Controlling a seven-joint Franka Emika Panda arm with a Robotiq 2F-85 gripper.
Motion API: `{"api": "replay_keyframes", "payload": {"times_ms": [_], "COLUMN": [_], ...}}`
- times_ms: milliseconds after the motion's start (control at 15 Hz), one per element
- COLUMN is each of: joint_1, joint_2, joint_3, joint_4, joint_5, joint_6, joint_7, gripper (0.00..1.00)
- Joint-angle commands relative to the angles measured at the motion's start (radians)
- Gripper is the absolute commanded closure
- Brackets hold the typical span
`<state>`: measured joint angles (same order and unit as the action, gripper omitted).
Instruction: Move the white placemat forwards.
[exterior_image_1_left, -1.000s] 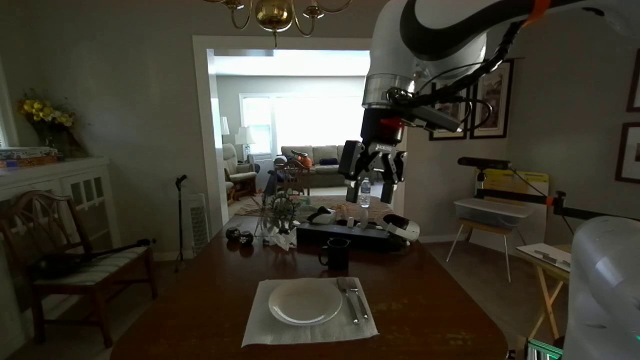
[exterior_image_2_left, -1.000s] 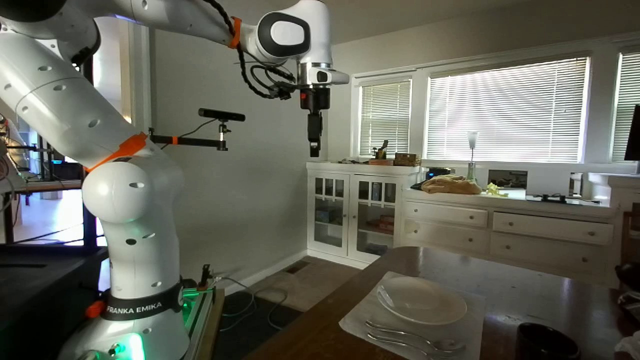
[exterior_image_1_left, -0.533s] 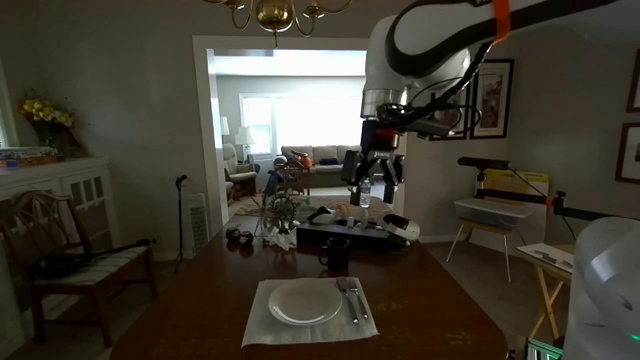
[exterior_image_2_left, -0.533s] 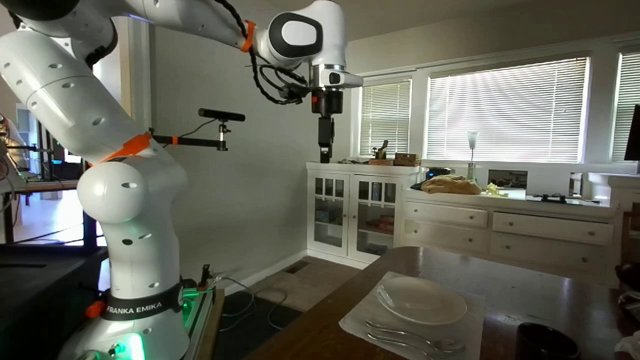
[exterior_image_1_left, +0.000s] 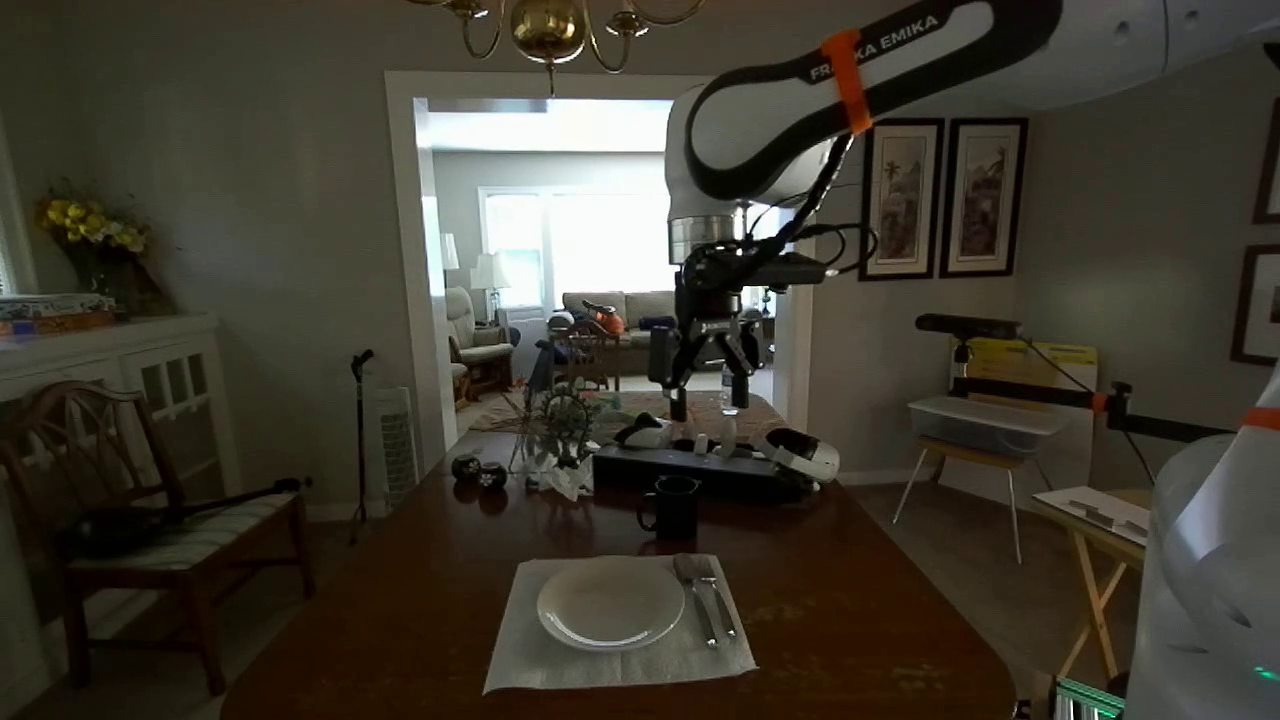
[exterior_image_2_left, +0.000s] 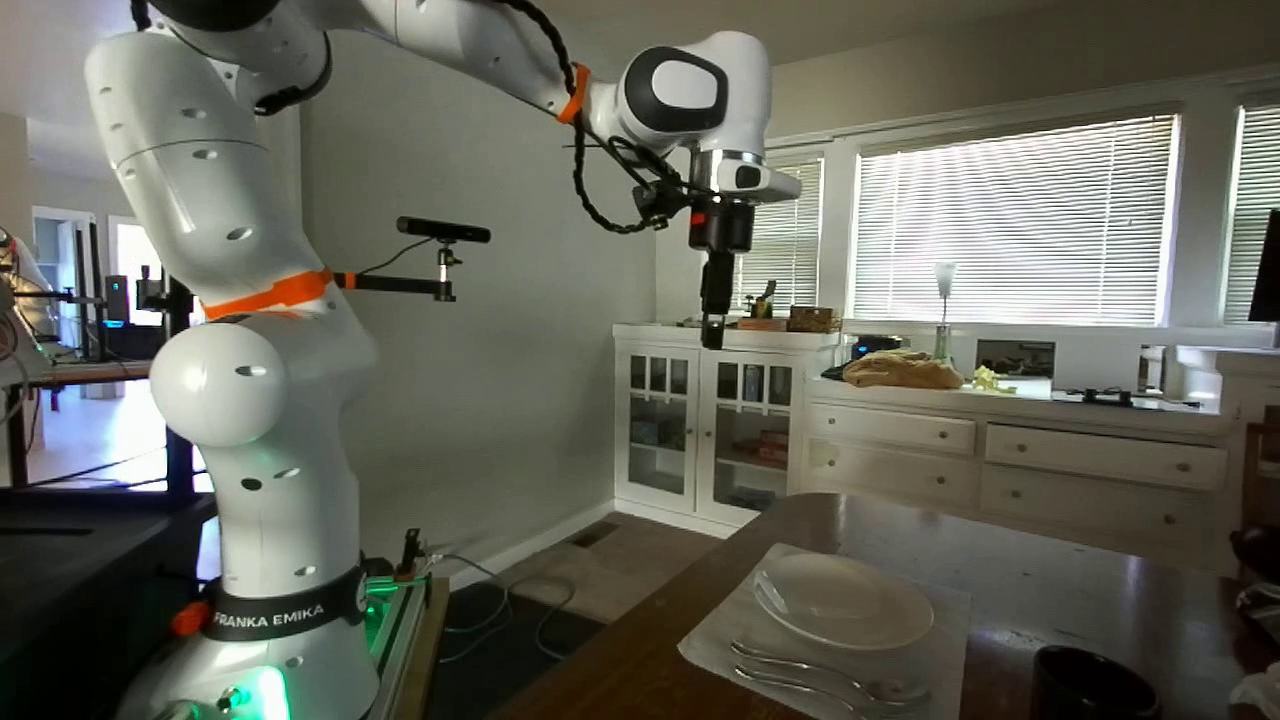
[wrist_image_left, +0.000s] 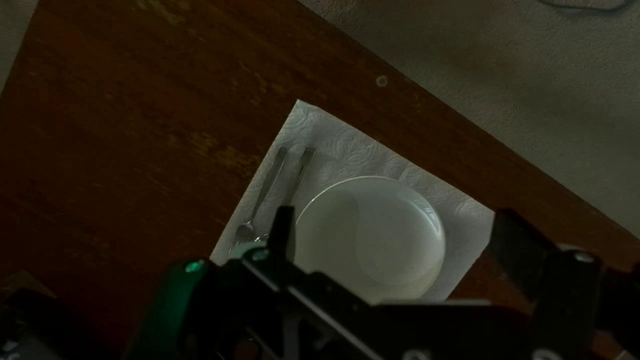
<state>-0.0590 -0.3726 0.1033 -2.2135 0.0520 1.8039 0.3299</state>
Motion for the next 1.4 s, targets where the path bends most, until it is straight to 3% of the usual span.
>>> {"api": "replay_keyframes", "payload": {"times_ms": [0,733,1333], "joint_1": [0.015,0.016,0.124], "joint_2": [0.014,0.02,0.38], "joint_3": [-0.013,-0.013,0.005], "joint_4": [0.014,0.023,0.286], "joint_5": [-0.005,-0.005,-0.008], "joint_6": [-0.004,-0.009,-0.088], "joint_7": [0.002,0.001,-0.303], "gripper": [0.0,0.0,0.0]}}
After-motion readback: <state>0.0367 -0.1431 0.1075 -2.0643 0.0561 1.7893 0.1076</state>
